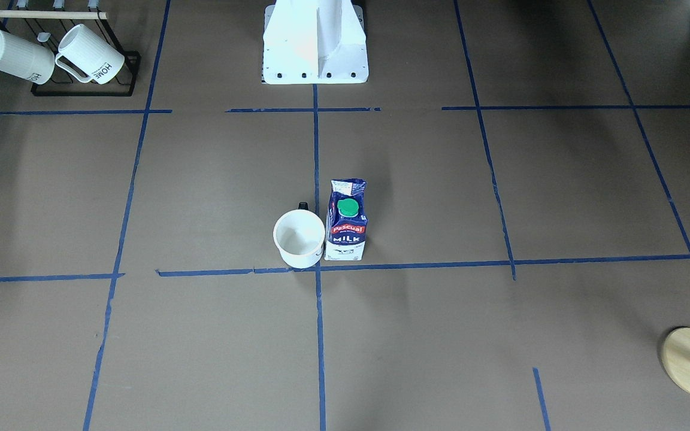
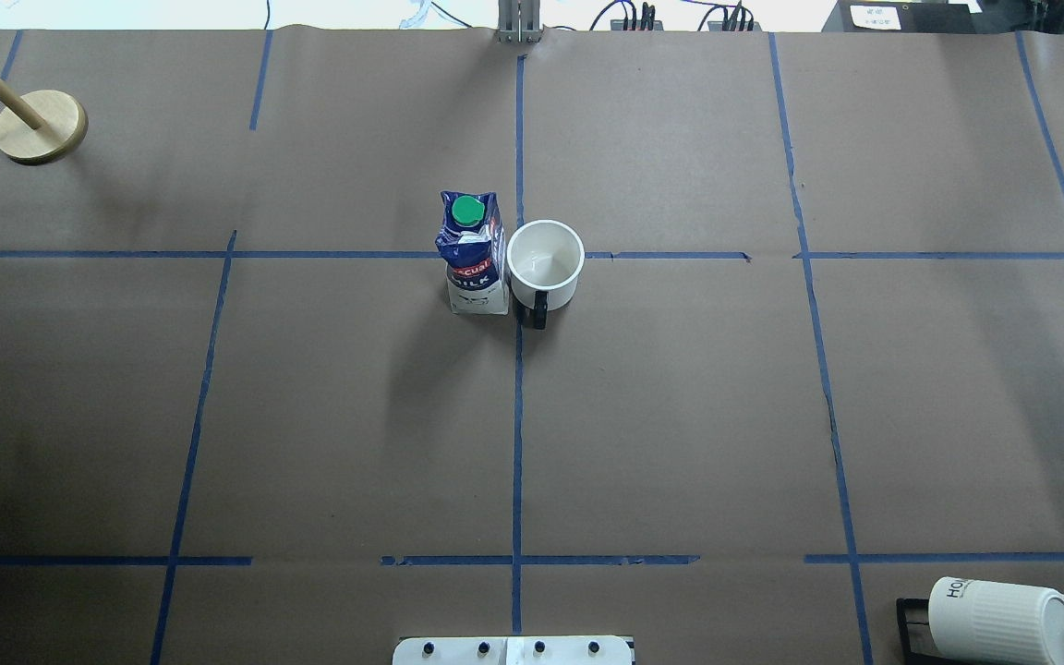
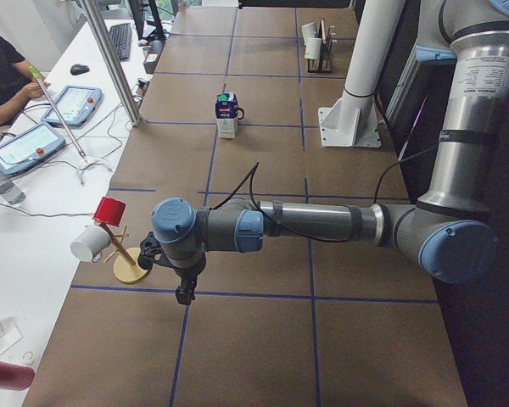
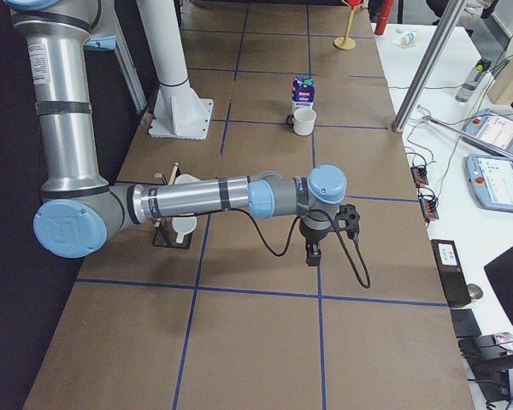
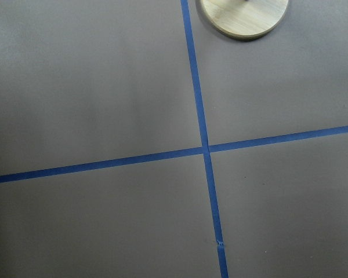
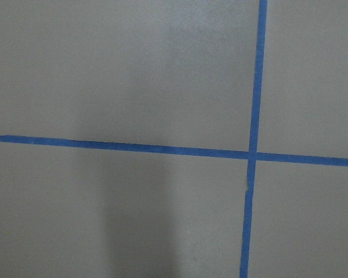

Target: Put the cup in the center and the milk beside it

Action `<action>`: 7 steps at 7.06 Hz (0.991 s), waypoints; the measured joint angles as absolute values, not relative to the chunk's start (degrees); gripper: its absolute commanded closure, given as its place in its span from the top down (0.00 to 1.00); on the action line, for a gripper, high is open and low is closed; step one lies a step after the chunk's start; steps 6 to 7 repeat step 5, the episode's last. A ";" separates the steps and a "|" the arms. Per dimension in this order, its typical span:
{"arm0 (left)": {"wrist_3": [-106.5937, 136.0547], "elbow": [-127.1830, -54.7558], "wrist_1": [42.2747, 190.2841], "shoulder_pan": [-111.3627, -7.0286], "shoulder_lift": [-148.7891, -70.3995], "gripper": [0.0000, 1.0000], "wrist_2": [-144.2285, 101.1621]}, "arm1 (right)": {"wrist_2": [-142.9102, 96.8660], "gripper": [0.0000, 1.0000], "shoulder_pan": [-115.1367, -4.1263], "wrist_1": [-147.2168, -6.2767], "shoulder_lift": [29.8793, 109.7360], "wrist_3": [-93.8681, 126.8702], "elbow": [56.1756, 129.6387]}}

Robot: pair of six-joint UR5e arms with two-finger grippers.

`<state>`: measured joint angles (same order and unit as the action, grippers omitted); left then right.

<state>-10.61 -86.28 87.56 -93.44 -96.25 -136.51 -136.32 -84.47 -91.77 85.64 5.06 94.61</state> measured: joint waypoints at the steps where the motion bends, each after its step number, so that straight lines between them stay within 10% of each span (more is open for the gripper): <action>1: -10.60 -86.30 87.58 -93.45 -96.26 1.00 -136.55 | -136.32 1.00 -84.03 -91.71 85.59 5.07 94.69; 7: -10.55 -86.31 87.56 -93.49 -96.52 1.00 -136.60 | -136.32 1.00 -83.60 -91.63 85.57 4.87 94.97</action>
